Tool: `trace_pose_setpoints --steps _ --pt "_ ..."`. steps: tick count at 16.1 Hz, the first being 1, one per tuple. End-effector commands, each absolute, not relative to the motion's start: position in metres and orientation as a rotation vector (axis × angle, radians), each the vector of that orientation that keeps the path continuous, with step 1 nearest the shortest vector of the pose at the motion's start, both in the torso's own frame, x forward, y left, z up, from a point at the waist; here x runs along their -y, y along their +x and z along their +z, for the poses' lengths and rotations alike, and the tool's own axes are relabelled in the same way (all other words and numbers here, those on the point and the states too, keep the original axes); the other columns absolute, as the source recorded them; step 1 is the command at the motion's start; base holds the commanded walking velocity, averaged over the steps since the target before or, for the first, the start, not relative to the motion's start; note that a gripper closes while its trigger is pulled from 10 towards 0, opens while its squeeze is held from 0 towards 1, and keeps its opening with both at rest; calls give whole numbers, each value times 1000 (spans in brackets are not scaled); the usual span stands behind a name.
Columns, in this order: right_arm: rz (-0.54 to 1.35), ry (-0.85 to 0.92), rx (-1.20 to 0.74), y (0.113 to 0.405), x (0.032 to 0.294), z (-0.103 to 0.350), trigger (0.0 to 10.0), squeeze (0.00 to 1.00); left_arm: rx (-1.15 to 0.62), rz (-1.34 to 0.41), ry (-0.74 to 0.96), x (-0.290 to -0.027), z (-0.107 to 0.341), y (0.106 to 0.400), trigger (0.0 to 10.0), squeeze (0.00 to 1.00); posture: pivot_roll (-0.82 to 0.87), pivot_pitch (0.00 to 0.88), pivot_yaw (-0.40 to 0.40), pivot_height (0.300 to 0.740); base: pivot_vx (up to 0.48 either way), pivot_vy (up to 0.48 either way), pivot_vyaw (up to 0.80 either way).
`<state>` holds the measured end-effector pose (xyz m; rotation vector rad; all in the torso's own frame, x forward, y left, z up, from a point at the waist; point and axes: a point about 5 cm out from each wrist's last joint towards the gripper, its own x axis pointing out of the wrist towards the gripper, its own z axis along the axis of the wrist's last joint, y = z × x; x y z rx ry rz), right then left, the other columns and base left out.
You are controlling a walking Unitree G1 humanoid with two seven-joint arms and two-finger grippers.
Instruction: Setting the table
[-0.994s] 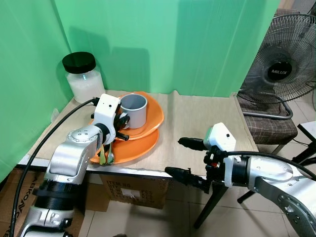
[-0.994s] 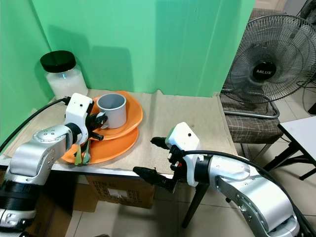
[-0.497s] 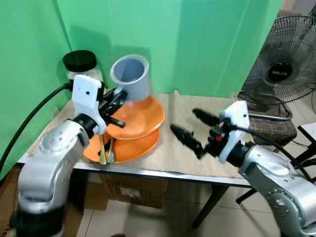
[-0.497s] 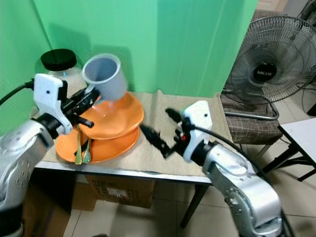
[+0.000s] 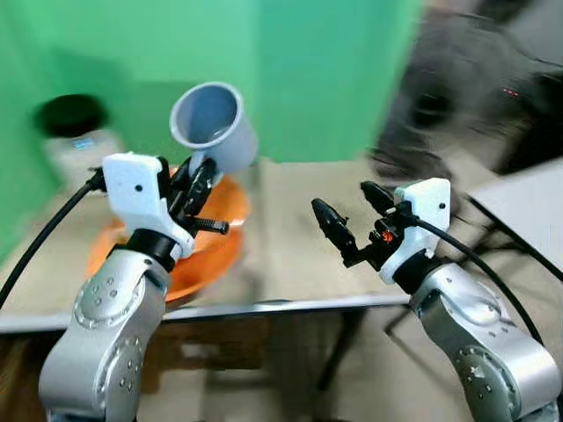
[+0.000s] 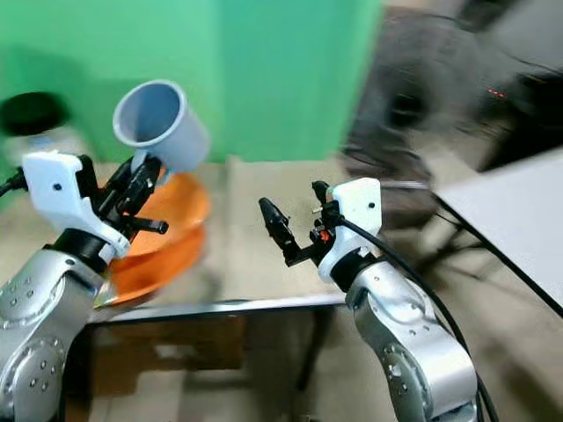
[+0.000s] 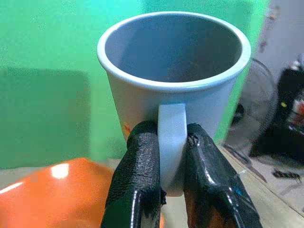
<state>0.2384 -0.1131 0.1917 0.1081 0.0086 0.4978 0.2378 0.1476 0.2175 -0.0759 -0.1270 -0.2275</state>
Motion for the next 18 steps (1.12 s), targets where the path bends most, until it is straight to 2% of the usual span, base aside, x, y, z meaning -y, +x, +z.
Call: trace_pose_setpoints --steps 1,3,9,16,18 --pt "455 105 13 238 115 195 10000 0 126 -221 -35 -144 217 233 10000 0 -58 0 -30 740 0 0 -781" --pt "414 96 -1 240 117 192 10000 0 100 -215 67 -144 209 233 10000 0 -58 0 -29 740 0 0 -778" --pt "326 46 -27 246 125 187 10000 0 74 -110 60 -152 201 243 10000 0 -86 0 1 740 0 0 -789" --pt "363 8 -55 254 122 187 10000 0 73 -59 25 -155 195 245 10000 0 -92 0 -12 740 0 0 -798" --pt "389 -3 -59 254 120 187 10000 0 77 -54 21 -155 196 247 10000 0 -93 0 -13 740 0 0 -238"
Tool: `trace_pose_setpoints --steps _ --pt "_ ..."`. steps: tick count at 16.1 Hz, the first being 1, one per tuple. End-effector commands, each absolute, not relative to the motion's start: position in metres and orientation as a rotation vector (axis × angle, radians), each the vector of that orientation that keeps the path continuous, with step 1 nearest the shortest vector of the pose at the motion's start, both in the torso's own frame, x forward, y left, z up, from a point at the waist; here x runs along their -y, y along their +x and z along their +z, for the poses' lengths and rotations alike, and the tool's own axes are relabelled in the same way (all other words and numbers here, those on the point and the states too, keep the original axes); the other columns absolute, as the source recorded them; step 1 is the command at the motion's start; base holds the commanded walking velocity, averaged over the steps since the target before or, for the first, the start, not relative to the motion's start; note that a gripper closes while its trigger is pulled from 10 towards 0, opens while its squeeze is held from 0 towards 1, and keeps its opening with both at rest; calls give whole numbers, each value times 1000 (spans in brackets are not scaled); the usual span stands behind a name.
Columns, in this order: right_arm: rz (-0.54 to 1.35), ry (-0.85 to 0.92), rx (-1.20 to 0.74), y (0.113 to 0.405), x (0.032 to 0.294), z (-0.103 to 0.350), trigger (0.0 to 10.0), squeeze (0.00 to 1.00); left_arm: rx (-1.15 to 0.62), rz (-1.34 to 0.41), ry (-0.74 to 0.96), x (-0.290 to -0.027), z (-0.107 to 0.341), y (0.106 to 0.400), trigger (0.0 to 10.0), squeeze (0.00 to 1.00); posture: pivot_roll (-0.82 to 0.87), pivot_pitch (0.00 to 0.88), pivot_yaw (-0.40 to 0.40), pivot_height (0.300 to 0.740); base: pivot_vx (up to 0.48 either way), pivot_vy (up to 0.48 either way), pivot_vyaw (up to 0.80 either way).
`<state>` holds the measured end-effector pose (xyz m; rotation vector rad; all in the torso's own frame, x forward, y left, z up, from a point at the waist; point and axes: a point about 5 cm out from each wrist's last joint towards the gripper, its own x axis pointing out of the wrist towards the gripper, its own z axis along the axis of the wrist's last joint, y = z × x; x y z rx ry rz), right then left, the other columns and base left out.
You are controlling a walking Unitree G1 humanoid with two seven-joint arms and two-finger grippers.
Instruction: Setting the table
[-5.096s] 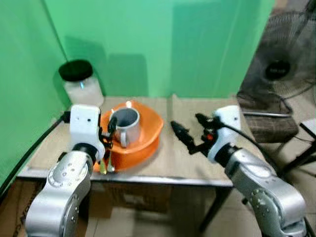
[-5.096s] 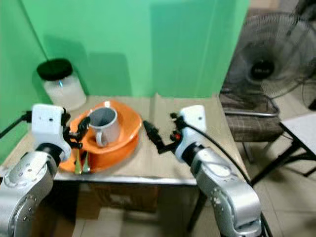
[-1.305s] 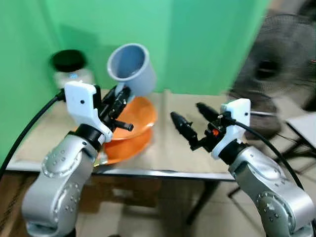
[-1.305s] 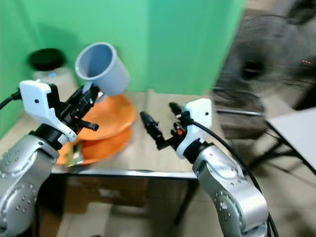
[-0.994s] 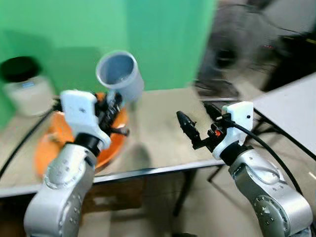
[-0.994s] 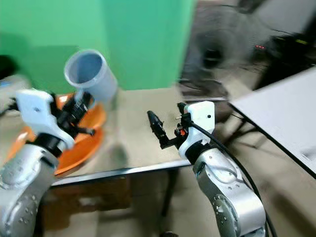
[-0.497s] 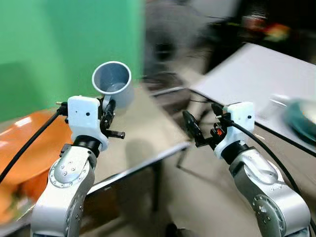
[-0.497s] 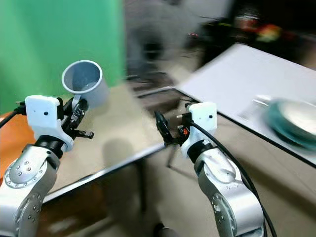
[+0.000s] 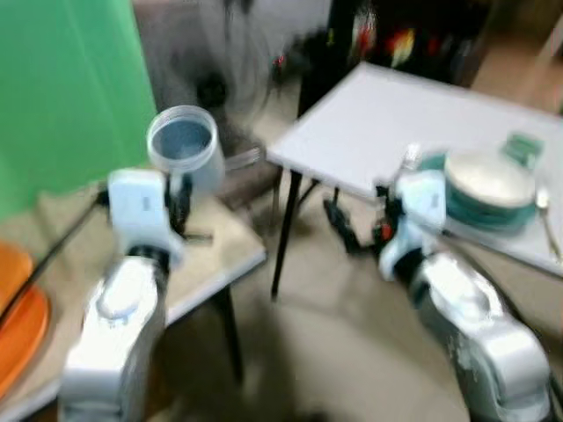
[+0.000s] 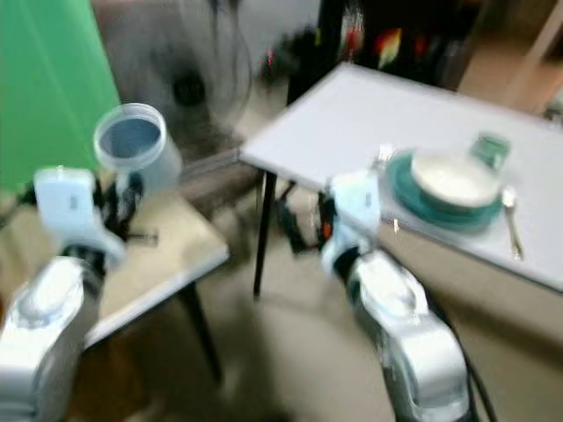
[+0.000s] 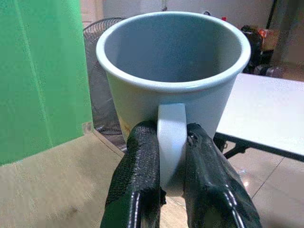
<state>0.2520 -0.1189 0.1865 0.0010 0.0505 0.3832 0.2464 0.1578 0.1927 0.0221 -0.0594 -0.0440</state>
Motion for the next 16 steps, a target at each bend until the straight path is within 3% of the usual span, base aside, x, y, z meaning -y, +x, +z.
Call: trace_pose_setpoints --steps 1,4,11,16 --pt "397 -8 -64 254 119 186 10000 0 77 -54 21 -154 196 247 10000 0 -92 0 -12 740 0 0 0" --pt "400 -7 -70 253 119 186 10000 0 78 -52 17 -155 198 250 10000 0 -93 8 -6 740 0 -104 0" --pt "364 19 -67 252 121 186 10000 0 75 -66 19 -154 200 253 10000 0 -91 21 2 740 0 -436 0" --pt "345 59 -19 250 122 193 10000 0 100 -81 26 -153 209 257 10000 0 -89 26 5 740 0 -453 -685"
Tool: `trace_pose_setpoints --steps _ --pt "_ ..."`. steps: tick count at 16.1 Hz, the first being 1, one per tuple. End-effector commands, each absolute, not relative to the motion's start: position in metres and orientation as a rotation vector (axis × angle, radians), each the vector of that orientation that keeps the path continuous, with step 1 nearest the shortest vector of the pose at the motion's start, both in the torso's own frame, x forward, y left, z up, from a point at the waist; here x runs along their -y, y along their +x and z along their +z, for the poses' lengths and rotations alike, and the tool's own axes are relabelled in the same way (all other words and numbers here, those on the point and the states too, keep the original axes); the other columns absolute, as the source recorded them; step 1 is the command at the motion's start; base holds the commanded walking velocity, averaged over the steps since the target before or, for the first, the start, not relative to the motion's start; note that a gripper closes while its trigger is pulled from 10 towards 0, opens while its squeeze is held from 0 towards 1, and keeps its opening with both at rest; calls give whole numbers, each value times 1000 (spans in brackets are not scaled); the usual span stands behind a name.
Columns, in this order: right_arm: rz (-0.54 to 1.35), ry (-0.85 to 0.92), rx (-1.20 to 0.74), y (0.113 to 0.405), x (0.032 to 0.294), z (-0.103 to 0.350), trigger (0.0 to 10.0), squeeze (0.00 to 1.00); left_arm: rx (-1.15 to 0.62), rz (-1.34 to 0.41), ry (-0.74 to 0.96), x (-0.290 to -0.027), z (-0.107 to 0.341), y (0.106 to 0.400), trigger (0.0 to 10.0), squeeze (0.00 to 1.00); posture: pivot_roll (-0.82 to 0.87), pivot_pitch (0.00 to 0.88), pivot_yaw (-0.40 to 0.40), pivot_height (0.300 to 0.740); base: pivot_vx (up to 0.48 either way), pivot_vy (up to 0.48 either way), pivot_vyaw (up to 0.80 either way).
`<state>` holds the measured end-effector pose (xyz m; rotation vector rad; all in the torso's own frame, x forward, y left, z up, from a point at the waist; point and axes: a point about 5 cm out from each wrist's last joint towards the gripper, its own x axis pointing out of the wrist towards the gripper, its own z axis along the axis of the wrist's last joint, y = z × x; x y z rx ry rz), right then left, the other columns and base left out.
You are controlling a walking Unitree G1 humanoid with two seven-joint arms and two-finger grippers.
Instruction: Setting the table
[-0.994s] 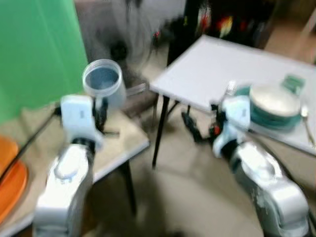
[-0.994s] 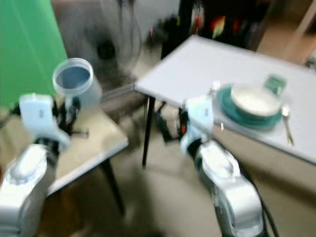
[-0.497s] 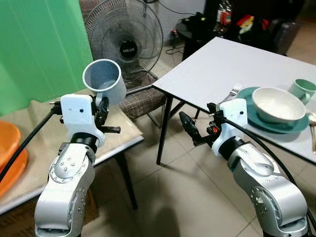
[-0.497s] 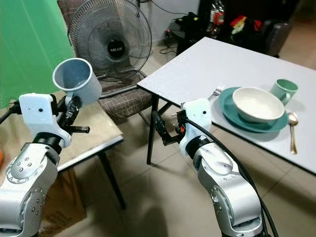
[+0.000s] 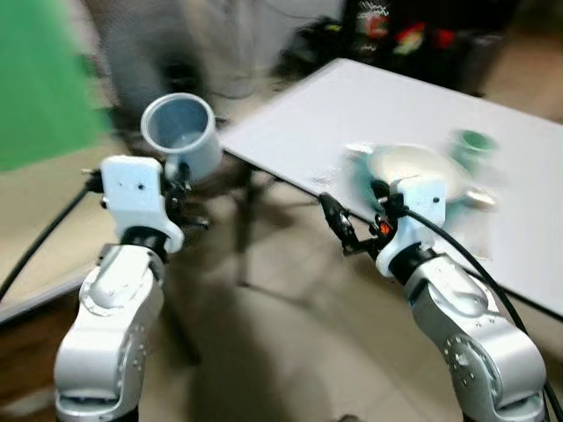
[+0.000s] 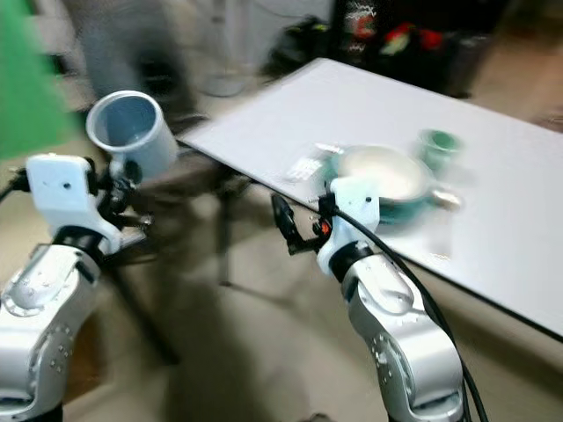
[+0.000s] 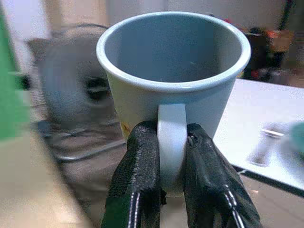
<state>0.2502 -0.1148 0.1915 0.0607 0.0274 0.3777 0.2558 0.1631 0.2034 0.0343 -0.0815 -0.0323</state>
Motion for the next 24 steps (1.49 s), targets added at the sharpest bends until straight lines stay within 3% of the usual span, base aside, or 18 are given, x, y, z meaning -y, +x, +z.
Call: trace_pose_setpoints --steps 1,12,16,24 --pt "341 59 -19 249 122 193 10000 0 102 -82 30 -154 209 257 10000 0 -91 24 5 740 0 -458 -756" --pt "320 60 -14 249 124 194 10000 0 95 -110 23 -150 209 261 10000 0 -117 29 5 740 0 -443 -757" --pt "308 64 -16 249 125 194 10000 0 64 -106 -11 -152 206 262 10000 0 -117 31 11 740 0 422 -378" --pt "321 34 -42 249 123 190 10000 0 47 -104 -9 -154 199 260 10000 0 -115 27 9 740 0 0 0"
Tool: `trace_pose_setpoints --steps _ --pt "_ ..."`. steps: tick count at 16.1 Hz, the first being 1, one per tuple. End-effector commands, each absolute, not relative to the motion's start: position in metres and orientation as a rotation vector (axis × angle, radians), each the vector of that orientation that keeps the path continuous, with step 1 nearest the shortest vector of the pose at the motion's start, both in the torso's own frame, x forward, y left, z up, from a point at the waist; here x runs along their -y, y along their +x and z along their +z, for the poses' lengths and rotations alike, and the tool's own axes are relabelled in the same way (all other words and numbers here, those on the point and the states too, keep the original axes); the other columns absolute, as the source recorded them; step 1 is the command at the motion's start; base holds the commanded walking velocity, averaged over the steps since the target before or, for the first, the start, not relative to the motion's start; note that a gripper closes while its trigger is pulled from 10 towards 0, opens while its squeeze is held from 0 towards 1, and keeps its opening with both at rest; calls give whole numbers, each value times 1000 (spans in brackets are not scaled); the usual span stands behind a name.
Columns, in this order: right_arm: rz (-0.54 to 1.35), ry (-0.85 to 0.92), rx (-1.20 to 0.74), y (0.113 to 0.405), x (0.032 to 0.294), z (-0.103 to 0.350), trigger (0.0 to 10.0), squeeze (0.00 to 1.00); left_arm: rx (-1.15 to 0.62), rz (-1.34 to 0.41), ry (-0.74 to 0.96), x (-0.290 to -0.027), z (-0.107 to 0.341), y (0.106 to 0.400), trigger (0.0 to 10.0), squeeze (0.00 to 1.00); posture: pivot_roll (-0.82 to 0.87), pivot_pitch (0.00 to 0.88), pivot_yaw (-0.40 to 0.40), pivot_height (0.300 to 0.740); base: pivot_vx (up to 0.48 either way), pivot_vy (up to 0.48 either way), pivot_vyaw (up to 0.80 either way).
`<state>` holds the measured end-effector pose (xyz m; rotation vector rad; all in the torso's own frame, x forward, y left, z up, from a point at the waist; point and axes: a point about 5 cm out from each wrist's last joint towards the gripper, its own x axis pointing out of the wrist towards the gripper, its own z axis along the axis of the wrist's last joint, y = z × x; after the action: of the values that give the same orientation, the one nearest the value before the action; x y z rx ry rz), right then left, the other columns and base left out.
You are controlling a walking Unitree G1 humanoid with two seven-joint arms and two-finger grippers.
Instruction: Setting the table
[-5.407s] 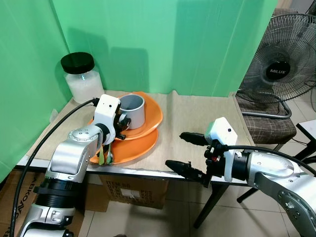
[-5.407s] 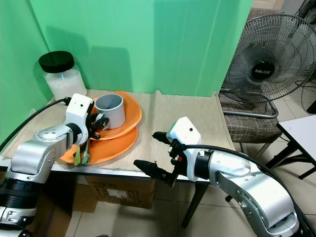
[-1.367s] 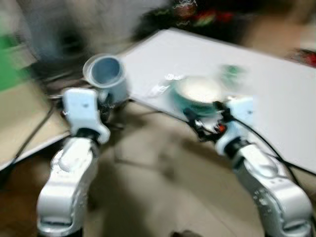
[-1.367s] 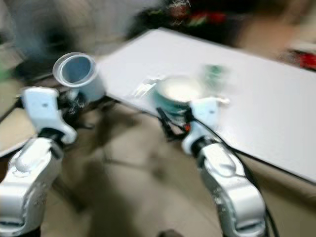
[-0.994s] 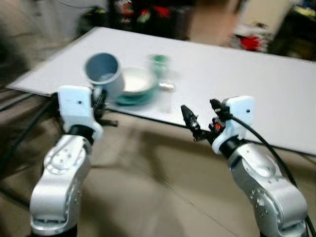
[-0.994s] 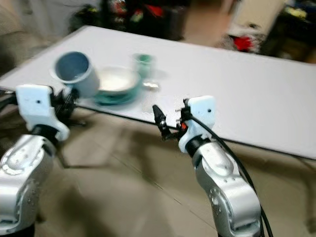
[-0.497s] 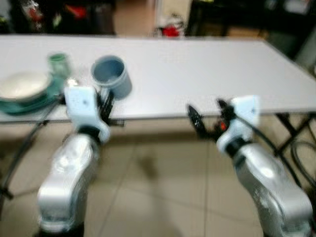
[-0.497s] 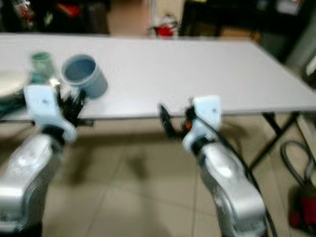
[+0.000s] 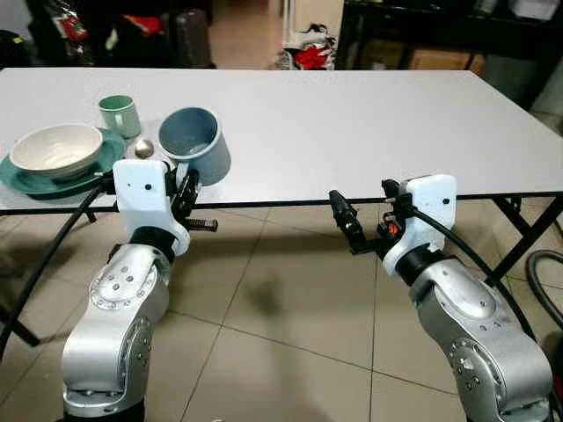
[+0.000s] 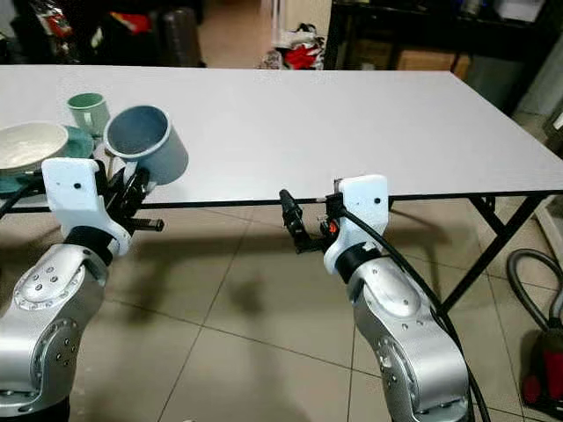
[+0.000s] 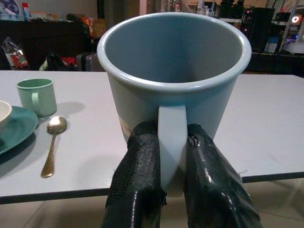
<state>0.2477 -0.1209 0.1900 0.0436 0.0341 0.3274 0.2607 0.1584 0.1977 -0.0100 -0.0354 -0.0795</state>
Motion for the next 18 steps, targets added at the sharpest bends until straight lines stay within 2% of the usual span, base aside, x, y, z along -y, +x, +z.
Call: trace_pose_setpoints --steps 1,5,10,18 --pt "324 30 -44 250 122 190 10000 0 48 -113 -15 -153 199 259 10000 0 -113 20 11 740 0 0 0" --pt "335 23 -59 251 120 187 10000 0 51 -124 -12 -153 198 258 10000 0 -105 12 19 740 295 0 0" --pt "329 22 -71 253 122 183 10000 0 48 -141 1 -153 197 258 10000 0 -96 0 23 740 342 0 -800" --pt "417 -15 -85 255 116 179 10000 0 38 -89 31 -163 194 254 10000 0 -79 0 4 740 344 0 0"
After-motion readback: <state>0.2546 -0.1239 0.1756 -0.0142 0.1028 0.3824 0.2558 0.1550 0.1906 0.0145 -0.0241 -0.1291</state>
